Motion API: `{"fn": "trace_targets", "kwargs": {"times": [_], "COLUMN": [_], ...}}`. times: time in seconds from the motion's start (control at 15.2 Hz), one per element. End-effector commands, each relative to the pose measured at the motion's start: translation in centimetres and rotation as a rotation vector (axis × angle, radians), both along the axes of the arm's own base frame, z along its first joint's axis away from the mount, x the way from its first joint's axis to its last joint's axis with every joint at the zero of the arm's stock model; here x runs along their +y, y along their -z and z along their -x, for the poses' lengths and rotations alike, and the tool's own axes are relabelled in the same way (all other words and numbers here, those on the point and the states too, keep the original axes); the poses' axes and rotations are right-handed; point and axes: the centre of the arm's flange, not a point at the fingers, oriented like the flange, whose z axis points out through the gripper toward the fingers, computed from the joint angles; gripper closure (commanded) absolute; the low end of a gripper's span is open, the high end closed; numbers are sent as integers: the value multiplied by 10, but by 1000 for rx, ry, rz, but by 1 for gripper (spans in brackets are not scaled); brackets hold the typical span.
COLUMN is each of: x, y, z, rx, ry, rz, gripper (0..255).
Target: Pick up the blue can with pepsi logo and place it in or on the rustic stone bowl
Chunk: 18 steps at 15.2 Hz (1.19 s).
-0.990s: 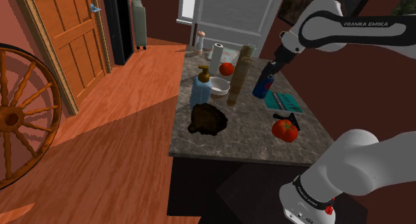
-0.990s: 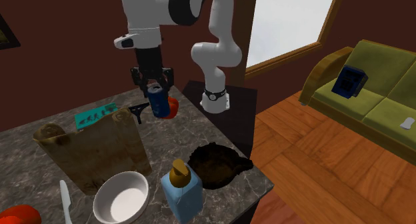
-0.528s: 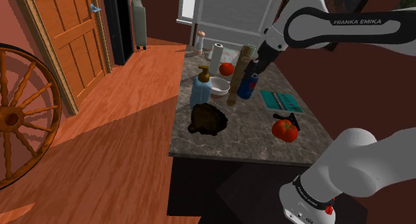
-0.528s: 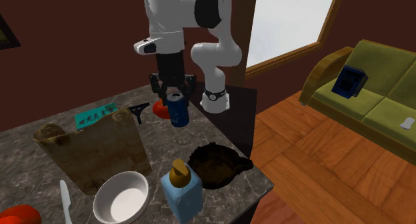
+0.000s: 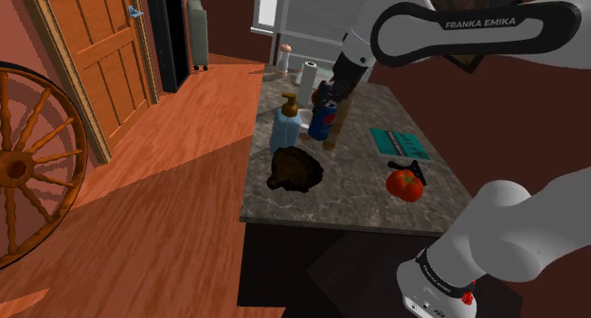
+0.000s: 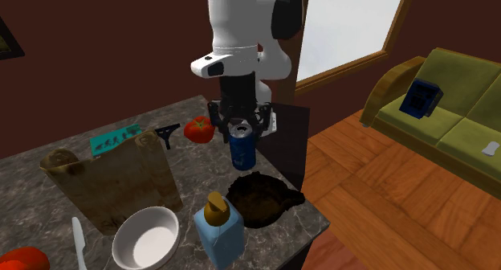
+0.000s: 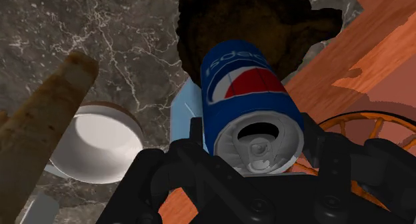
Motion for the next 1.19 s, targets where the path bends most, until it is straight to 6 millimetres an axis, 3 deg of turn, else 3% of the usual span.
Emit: {"fn": "trace_targets", "kwargs": {"times": [0.0,0.2,1.12], "x": [26,68,68], "y": [-3,-6,68], "z": [-6,-22,-22], "rx": [0,0,0], "ry": [1,1,1], "rz": [-1,-1,-1], "gripper": [255,255,255]}}
